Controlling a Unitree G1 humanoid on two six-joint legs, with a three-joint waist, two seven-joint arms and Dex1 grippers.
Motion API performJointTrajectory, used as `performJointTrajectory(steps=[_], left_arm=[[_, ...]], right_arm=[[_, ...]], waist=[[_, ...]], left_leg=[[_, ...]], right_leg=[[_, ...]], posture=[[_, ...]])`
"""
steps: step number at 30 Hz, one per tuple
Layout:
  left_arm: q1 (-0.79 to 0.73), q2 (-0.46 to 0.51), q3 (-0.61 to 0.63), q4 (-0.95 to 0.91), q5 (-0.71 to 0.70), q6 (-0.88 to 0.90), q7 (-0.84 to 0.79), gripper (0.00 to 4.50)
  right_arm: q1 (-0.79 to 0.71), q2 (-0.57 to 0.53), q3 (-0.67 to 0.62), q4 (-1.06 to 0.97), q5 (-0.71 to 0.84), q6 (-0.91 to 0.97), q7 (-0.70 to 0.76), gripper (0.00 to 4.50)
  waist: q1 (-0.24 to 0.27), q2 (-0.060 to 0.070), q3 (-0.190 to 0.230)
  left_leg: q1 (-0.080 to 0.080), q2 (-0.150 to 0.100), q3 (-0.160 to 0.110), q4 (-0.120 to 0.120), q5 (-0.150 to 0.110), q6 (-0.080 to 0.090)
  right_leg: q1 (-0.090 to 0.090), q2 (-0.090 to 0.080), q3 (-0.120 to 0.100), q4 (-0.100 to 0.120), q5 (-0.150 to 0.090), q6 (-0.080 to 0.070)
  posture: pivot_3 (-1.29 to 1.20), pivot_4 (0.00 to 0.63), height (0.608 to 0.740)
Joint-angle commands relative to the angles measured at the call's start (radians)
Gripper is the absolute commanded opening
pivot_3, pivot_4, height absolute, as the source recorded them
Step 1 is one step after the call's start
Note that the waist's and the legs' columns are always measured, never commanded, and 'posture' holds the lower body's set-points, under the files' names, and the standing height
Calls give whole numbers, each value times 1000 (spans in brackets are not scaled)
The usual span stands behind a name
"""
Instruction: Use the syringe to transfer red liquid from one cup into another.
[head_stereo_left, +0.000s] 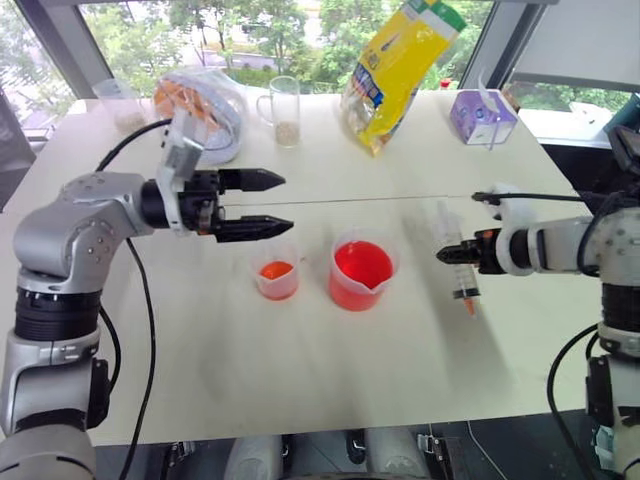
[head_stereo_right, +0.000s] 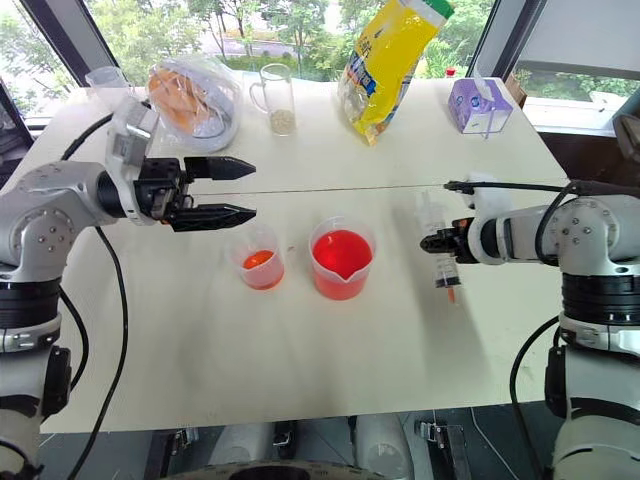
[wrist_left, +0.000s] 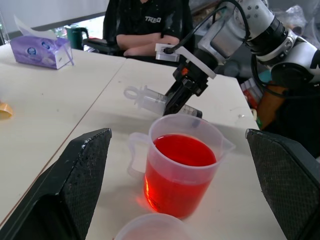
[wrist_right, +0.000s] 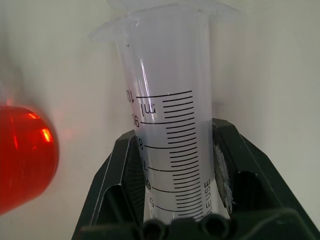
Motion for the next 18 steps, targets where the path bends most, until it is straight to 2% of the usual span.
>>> performJointTrajectory(steps=[1, 4, 7, 12, 18], left_arm=[[11, 22, 23, -52, -22, 8, 9, 4500], [18, 25, 17, -64, -22, 4, 13, 4500], [25, 13, 18, -74, -12, -12, 32, 4500], [30, 13, 14, -69, 7, -46, 36, 4500], [66, 81, 23, -61, 9, -54, -28, 4500]], right_arm=[[-21, 4, 3, 2, 27, 6, -17, 2838], [-26, -11, 13, 1, 26, 6, -8, 4387], [-17, -53, 9, -59, 35, 6, 22, 4460], [5, -162, -40, -256, 54, -5, 172, 4460], [83, -359, -217, -508, 157, -120, 474, 4460]], waist=[[1, 0, 0], [1, 0, 0], [1, 0, 0], [1, 0, 0], [1, 0, 0]], left_leg=[[0, 0, 0, 0, 0, 0], [0, 0, 0, 0, 0, 0], [0, 0, 0, 0, 0, 0], [0, 0, -1, 0, 0, 0], [0, 0, -1, 0, 0, 0]], right_leg=[[0, 0, 0, 0, 0, 0], [0, 0, 0, 0, 0, 0], [0, 0, 0, 0, 0, 0], [0, 0, 0, 0, 0, 0], [0, 0, -1, -1, 0, 0]], posture=[[0, 150, 740], [0, 150, 740], [0, 150, 740], [0, 150, 740], [0, 150, 740]])
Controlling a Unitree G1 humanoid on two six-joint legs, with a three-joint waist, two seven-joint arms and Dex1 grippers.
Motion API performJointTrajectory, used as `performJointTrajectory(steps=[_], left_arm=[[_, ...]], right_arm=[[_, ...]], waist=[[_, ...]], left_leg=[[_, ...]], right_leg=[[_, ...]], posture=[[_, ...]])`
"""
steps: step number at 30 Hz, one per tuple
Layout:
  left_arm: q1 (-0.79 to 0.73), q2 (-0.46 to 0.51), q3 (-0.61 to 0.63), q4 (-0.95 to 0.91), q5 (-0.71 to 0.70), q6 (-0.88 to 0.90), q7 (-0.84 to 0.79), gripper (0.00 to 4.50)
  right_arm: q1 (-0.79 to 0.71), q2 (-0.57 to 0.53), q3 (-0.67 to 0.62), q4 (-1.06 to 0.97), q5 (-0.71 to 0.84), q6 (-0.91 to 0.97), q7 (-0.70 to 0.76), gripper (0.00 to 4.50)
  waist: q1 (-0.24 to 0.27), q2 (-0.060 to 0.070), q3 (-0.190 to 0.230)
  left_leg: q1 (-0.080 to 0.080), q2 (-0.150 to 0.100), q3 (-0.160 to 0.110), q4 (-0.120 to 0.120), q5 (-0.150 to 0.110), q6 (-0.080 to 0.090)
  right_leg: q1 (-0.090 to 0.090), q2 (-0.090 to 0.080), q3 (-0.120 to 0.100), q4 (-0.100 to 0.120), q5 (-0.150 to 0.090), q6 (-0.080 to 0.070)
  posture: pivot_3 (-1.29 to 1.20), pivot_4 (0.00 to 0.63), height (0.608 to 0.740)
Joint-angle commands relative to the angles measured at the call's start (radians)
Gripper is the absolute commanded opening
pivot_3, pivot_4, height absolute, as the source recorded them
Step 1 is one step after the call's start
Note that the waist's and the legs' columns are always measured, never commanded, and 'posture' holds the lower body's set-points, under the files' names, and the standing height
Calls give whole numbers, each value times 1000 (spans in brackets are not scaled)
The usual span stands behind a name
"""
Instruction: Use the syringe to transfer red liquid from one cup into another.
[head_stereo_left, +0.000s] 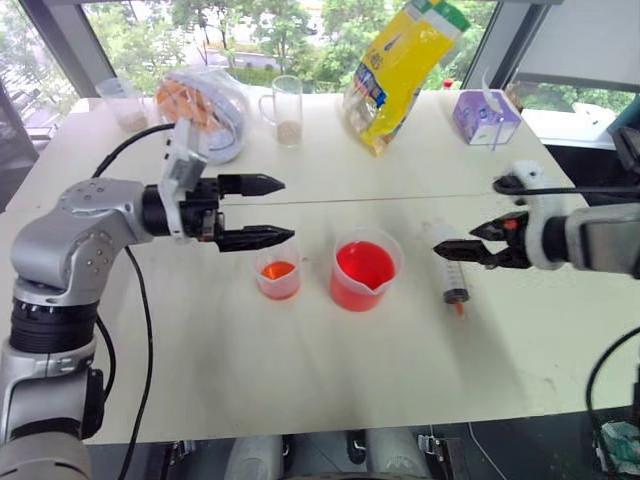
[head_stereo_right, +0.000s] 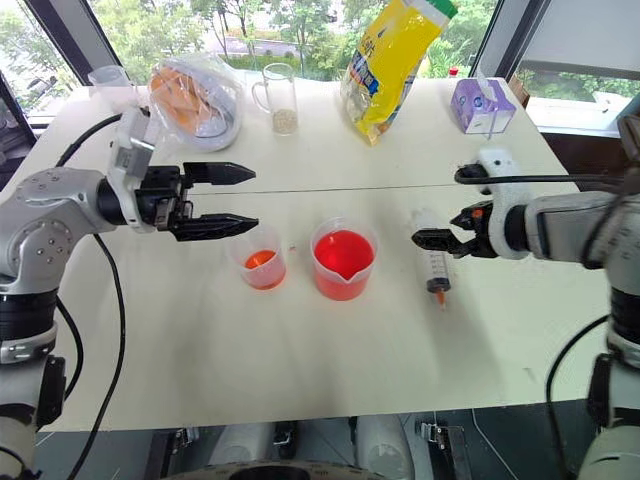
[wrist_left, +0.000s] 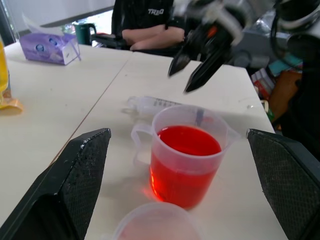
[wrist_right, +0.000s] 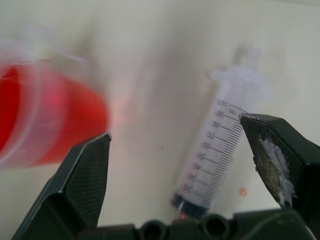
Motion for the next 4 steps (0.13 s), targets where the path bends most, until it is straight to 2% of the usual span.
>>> performJointTrajectory(steps=[1, 4], left_arm=[[22, 54, 21, -19, 0, -22, -49, 4500], [31, 78, 12, -31, -7, -6, -69, 4500]], right_arm=[[45, -102, -148, -140, 76, -69, 177, 4460], [115, -155, -226, -189, 88, -118, 271, 4460]], waist=[[0, 0, 0], [0, -1, 0]], left_leg=[[0, 0, 0, 0, 0, 0], [1, 0, 0, 0, 0, 0]], right_leg=[[0, 0, 0, 0, 0, 0], [1, 0, 0, 0, 0, 0]], posture=[[0, 150, 740], [0, 150, 740]])
